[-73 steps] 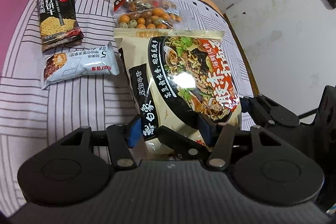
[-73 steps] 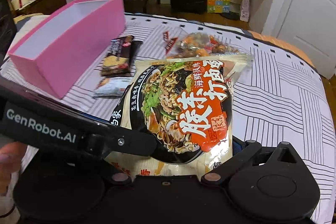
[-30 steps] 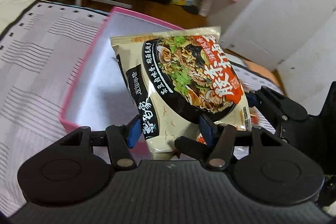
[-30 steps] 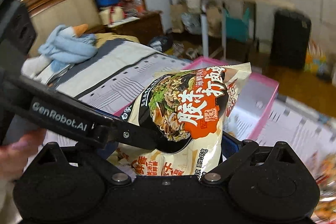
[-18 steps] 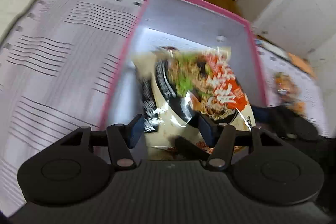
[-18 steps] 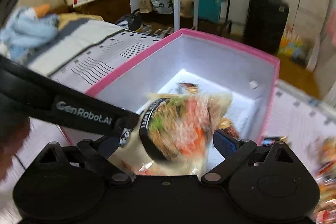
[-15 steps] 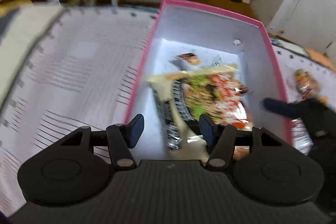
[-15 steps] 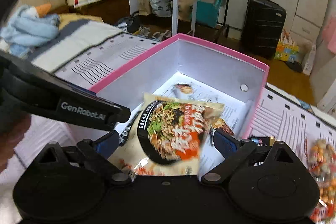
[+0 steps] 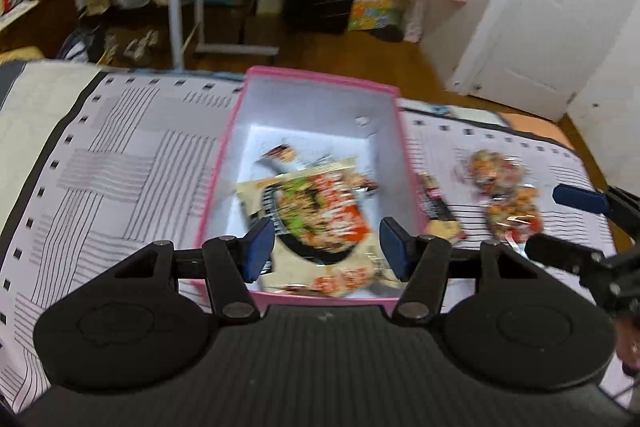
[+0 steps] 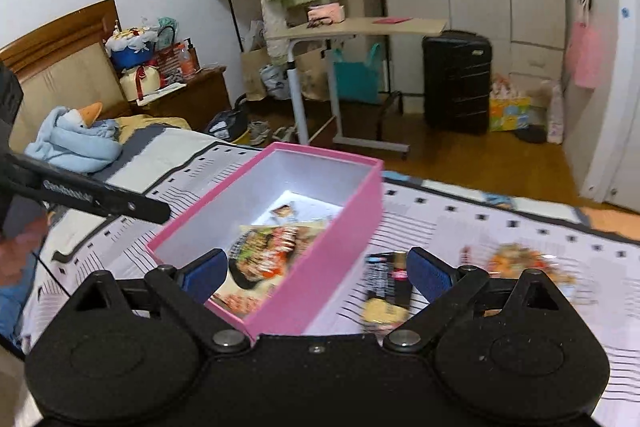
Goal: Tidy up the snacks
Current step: 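Grasp the clear bag of coated nuts with the left tool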
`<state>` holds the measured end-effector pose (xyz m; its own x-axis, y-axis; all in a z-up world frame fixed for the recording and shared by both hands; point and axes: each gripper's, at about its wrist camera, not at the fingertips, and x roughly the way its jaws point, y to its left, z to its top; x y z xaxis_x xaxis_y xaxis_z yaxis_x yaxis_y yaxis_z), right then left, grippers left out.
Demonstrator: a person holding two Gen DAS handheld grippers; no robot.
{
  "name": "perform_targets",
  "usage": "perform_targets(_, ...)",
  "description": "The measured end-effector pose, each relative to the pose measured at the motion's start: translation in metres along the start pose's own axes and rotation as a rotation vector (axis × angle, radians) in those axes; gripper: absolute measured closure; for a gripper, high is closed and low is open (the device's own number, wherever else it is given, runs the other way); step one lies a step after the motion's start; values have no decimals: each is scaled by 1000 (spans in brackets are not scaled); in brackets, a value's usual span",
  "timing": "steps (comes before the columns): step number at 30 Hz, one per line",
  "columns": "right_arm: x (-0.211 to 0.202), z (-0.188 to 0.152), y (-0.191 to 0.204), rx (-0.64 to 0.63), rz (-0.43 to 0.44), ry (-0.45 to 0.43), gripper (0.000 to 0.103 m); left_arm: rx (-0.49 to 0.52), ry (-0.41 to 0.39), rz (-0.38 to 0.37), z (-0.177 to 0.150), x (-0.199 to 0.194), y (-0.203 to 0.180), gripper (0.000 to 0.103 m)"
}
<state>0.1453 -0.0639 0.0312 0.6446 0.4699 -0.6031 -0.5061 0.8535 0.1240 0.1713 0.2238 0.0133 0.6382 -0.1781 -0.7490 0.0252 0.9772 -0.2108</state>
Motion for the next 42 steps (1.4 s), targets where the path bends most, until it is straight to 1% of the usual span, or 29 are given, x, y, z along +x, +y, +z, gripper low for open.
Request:
perform_targets(4,-32,-5,-10,-32,-12,1,5,70,-5,-31,0,-19,-33,46)
perform_targets(7,-49,-11,-21,-40,-57,27,5,126,-2,-49,-1,-29,-58,45)
perform_targets(10,-67,-17,-33,-45,-77,29,5,196,-20,-88,-3,-36,-85,38)
perform_targets(13,-82,-17,-44,-47,-108,52,5,236,-26,-117,-4,-38,-114,36)
perform_targets(15,-90,-16,-53,-57,-115,63,5,283,-31,-157,-3,-40,-133,30)
perform_targets(17,-91,-17,-59,-63,-111,75,5,319,-36,-187,-1,-38,-154,24)
perform_targets(20,-82,-23,-73,-49,-109,107,5,347,-29,-203,2,-23,-183,18)
perform_targets(22,-69,-31,-81,-50,-134,139,6,335,-8,-213,4,-6,-197,18)
perform_targets(24,-51,-40,-90,-54,-143,183,9,333,34,-247,5,19,-211,18)
perform_targets(26,-33,-48,-99,-52,-124,209,10,275,93,-278,6,45,-218,18)
perform_targets(28,-19,-54,-102,-61,-106,213,10,225,174,-311,6,75,-225,21)
perform_targets(29,-12,-55,-104,-74,-98,214,10,220,217,-309,6,90,-231,22)
perform_targets(30,-5,-57,-106,-89,-99,221,10,235,240,-307,4,103,-238,22)
perform_targets(32,8,-60,-110,-102,-111,235,10,227,266,-293,-2,123,-244,24)
perform_targets(34,20,-66,-115,-114,-124,237,10,194,306,-317,-10,140,-245,27)
perform_targets(35,26,-71,-119,-118,-127,241,10,166,328,-339,-16,150,-244,31)
perform_targets(37,37,-81,-123,-129,-126,256,10,142,366,-351,-27,167,-245,36)
perform_targets(38,41,-86,-124,-136,-126,258,10,129,372,-349,-35,175,-245,39)
perform_targets(40,49,-98,-122,-178,-149,236,10,85,381,-352,-44,188,-240,40)
perform_targets(42,55,-108,-119,-219,-154,224,9,30,370,-348,-53,201,-234,40)
